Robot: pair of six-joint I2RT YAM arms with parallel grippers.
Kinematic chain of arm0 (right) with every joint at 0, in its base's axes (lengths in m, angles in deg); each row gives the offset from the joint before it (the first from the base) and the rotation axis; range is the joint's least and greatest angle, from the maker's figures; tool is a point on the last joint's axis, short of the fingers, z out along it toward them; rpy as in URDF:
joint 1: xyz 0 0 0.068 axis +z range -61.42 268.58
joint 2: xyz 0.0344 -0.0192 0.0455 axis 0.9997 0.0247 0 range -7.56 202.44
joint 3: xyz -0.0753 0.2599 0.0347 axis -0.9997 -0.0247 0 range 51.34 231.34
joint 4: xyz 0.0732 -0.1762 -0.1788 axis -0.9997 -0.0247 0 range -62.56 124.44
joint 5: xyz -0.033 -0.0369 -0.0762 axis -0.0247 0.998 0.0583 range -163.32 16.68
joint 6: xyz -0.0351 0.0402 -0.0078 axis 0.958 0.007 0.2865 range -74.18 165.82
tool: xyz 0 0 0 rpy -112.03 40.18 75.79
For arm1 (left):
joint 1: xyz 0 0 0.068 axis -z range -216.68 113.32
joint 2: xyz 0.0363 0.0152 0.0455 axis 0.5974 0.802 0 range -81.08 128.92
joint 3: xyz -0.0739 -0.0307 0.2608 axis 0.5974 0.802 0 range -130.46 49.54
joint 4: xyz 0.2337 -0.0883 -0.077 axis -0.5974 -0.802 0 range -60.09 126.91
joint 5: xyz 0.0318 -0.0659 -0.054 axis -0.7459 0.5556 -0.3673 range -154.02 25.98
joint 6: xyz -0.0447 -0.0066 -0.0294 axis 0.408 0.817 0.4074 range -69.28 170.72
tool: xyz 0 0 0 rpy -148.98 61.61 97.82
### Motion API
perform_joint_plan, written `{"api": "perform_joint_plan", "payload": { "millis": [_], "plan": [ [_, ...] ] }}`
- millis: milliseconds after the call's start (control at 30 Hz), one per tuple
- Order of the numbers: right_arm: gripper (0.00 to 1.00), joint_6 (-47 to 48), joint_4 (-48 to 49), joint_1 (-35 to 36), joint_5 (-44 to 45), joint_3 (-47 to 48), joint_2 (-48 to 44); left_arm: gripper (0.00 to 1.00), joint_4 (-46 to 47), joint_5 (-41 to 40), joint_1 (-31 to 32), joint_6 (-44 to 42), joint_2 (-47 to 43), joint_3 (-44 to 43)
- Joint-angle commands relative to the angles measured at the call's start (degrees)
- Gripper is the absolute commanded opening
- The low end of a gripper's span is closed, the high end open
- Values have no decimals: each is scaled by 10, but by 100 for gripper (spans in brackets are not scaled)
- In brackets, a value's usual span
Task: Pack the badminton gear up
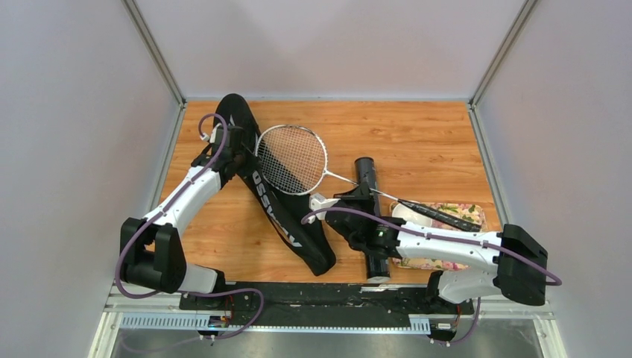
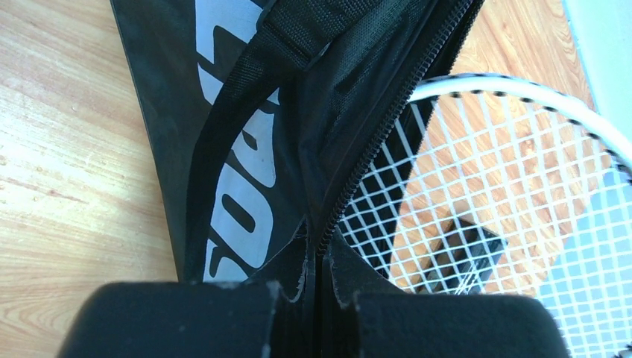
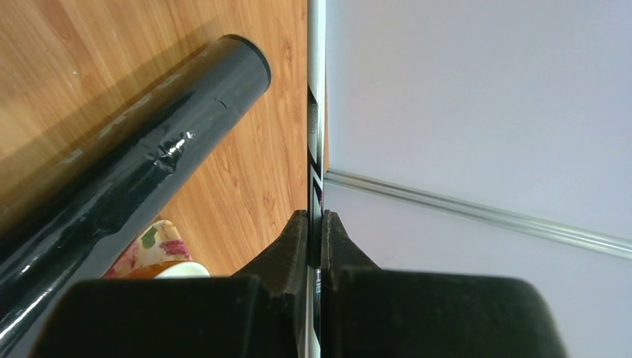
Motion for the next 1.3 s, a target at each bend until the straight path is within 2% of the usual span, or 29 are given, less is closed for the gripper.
{"api": "perform_joint_plan", "payload": {
  "millis": [0,167,433,500,700,867,967,1133,1267],
  "plan": [
    [0,18,49,17,-4,21,23,0,25,10,-1,16,-16,-10],
    [0,-6,50,19,-25,87,67,0,50,34,1,32,-31,19],
    [0,-125,-32,18,-81,234,194,0,230,154,-1,73,-70,128],
    [0,-172,-40,18,-90,241,210,0,302,170,-2,81,-74,159],
    [0,-222,-4,16,-140,190,185,0,403,229,-7,69,-80,196],
    [0,-243,22,5,-219,187,180,0,410,257,-10,20,-70,157],
    [0,-272,33,-16,-232,208,192,0,382,274,-11,8,-64,127],
    [0,-327,7,-41,-230,317,252,0,424,305,-4,49,-78,175],
    [0,-414,-65,-62,-216,436,351,0,431,331,0,52,-73,195]
  ]
}}
